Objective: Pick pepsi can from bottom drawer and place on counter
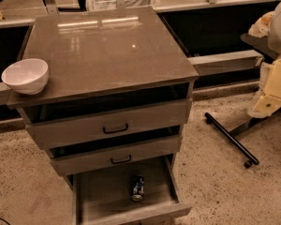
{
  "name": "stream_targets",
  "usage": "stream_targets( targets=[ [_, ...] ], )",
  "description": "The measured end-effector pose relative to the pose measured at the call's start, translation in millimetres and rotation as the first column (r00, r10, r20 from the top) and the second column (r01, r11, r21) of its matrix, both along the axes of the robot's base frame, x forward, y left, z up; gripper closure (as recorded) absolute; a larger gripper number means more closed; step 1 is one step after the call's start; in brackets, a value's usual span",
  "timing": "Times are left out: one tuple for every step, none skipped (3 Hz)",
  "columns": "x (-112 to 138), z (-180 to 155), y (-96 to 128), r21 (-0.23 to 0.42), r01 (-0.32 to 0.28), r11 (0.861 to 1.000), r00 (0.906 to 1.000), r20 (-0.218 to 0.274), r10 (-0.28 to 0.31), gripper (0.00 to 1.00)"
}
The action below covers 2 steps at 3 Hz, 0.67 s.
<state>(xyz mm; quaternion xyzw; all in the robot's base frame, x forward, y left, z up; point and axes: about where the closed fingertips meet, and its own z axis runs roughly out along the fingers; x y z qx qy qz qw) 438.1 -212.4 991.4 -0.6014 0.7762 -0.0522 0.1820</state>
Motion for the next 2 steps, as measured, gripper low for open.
stream_targets(
  targets=[
    [0.6, 4.1, -0.8, 0.005, 0.005, 1.000, 1.0000, 0.007, -0.005, 0.00],
    [-4.6, -25.9, 10.8, 0.049, -0.042, 0.998, 0.9964, -0.072, 0.045, 0.00]
  ],
)
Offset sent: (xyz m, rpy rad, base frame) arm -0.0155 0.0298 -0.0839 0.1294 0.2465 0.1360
